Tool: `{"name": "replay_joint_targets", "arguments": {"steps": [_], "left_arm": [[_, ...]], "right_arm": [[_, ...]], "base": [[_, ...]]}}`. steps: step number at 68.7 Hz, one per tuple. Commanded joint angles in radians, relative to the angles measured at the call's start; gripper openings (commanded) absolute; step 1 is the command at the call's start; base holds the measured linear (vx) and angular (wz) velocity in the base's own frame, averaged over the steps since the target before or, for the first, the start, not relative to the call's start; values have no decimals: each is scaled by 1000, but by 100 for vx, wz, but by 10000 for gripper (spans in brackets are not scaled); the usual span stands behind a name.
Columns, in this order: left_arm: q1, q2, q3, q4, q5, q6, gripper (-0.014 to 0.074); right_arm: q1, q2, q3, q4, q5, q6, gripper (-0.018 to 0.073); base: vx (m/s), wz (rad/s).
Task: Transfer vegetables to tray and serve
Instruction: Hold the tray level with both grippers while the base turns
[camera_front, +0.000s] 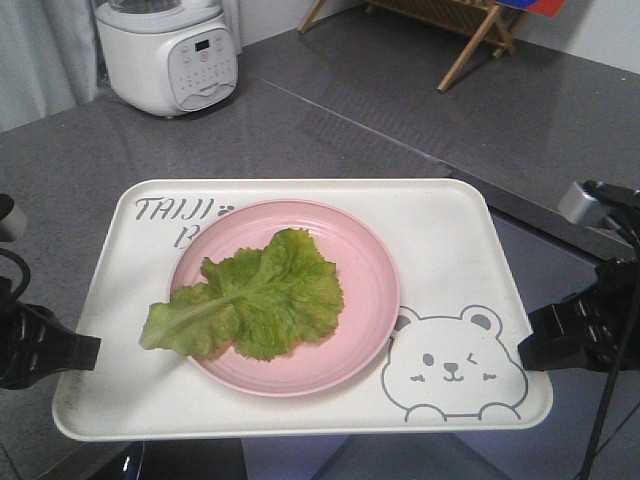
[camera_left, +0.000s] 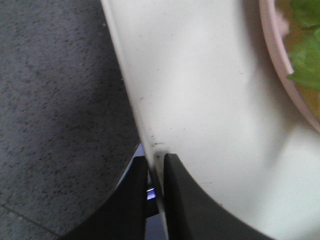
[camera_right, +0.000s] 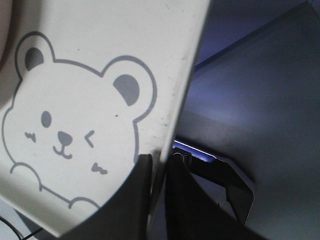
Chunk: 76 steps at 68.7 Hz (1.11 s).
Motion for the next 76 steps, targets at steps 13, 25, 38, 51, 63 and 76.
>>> {"name": "replay_joint_targets", "arguments": {"steps": [13, 25, 38, 51, 63, 76], "left_arm": [[-11, -16, -27, -37, -75, 33, -6], [-11, -16, -27, -37, -75, 33, -6], [-11, -16, -27, -37, -75, 33, -6], [-11, -16, -27, -37, -75, 33, -6], [-11, -16, -27, -37, -75, 33, -6], [-11, -16, -27, -37, -75, 33, -6]], "right_arm": [[11, -26, -26, 73, 44, -55, -3], [11, -26, -26, 73, 44, -55, -3], [11, -26, -26, 73, 44, -55, -3], [11, -26, -26, 73, 44, -55, -3], [11, -26, -26, 73, 44, -55, -3], [11, -26, -26, 73, 44, -55, -3]], "base": [[0, -38], [0, -40], [0, -39], [0, -37], [0, -35], [-1, -32]]}}
